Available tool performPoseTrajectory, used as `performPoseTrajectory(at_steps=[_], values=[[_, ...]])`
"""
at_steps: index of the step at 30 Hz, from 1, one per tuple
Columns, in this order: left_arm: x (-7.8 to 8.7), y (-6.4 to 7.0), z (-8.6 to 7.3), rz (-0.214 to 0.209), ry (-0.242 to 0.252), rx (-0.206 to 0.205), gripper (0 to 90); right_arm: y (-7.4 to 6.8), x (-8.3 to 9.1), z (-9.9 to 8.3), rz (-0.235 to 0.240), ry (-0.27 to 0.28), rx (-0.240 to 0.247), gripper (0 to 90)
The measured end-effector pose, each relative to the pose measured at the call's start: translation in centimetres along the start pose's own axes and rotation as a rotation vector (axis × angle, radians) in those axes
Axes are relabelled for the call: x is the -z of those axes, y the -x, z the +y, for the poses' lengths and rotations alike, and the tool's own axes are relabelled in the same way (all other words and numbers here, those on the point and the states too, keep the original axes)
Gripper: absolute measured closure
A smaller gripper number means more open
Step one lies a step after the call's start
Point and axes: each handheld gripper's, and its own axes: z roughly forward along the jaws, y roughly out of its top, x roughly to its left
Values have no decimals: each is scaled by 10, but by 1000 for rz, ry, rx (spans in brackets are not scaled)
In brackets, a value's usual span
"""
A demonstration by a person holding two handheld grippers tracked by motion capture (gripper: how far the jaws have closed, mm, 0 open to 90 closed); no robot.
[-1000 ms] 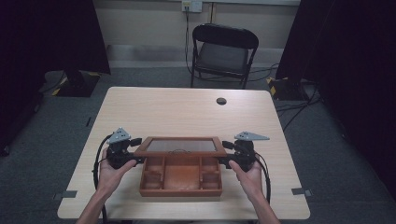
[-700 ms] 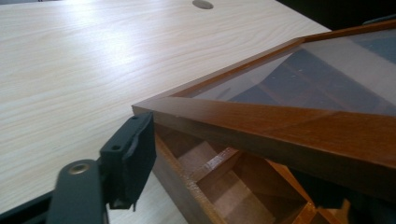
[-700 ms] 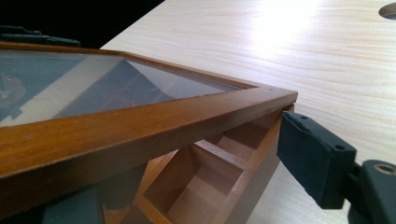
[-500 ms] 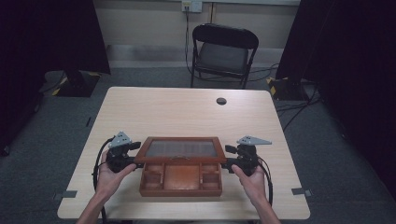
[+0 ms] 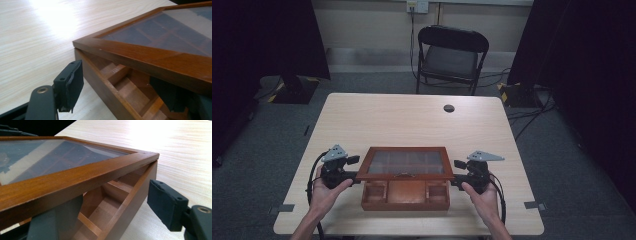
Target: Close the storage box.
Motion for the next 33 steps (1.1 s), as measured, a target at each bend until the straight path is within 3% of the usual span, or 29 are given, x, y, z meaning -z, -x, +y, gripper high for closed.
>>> performPoseTrajectory(at_steps=[4,6,10,13,15,18,22,23,24,27,31,33], values=[[2,1,-3,2,-24,-18,265,-1,1,-3,-11,-12,10,287],[5,1,-5,3,-13,-10,263,-1,2,-6,-11,-18,9,291],[6,-2,-8,0,-17,-3,263,3,6,-10,4,-14,-22,291],[8,-2,-12,20,-40,-30,259,0,6,-16,15,-39,-20,287],[8,-4,-17,9,-43,-11,265,0,7,-21,18,-47,-41,301],[7,-6,-21,2,-46,14,272,-1,6,-27,15,-77,-29,291],[7,-5,-20,16,-60,-4,273,-2,6,-33,7,-78,-25,301],[8,-4,-21,45,-70,-39,273,-2,6,-34,0,-82,-18,288],[8,-5,-22,41,-78,-33,276,-2,7,-35,-3,-81,-16,286],[9,-11,-28,8,-68,37,277,-1,10,-37,-12,-74,-20,289],[12,-15,-32,26,-65,39,285,-4,9,-40,-40,-96,12,291],[11,-15,-31,22,-62,41,288,-3,9,-42,-33,-98,-2,287]])
